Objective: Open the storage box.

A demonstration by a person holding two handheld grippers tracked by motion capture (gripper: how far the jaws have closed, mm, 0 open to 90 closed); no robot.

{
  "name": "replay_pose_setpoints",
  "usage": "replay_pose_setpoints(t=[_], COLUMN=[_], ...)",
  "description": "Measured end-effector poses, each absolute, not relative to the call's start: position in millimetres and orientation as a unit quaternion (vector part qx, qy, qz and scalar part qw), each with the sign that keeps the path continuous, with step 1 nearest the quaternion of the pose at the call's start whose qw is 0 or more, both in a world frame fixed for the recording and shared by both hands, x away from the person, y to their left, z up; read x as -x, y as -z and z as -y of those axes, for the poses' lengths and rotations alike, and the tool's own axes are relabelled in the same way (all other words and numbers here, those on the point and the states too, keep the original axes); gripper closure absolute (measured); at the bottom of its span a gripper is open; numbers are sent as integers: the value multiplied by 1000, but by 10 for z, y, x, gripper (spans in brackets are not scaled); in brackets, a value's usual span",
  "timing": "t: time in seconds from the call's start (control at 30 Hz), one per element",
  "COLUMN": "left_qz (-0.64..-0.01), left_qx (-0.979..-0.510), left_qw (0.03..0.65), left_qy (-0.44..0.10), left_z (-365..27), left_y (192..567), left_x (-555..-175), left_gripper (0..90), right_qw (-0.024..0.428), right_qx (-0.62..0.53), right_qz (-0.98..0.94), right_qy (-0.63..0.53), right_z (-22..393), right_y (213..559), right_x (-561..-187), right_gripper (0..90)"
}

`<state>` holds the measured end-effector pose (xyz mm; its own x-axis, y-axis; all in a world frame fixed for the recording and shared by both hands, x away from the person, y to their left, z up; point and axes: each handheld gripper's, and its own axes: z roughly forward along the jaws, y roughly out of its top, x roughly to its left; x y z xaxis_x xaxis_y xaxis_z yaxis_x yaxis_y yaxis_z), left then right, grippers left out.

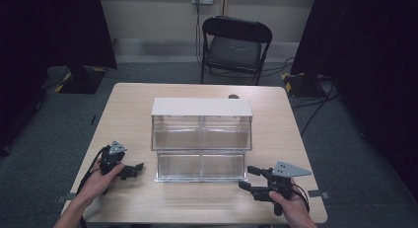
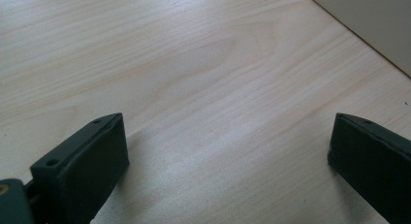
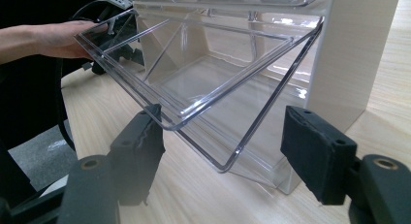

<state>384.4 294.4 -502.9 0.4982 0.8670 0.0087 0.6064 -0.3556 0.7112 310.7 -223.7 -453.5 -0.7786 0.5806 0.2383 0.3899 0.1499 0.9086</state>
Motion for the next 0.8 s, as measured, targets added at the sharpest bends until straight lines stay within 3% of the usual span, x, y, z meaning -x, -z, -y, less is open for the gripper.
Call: replay_pose_setpoints(t=[0.8], left_qz=[-461], left_qx=[-799], left_qw=[333], left_qy=[-196], left_z=[-2946], left_y=[5029], left_x=[-3839], left_gripper=[2], right_qw=[100], right_qx=[-323], right_qz=[-742], right_qy=[-579], right_z=[2271], right_y=[4471], right_x=[-3114], right_gripper=[330])
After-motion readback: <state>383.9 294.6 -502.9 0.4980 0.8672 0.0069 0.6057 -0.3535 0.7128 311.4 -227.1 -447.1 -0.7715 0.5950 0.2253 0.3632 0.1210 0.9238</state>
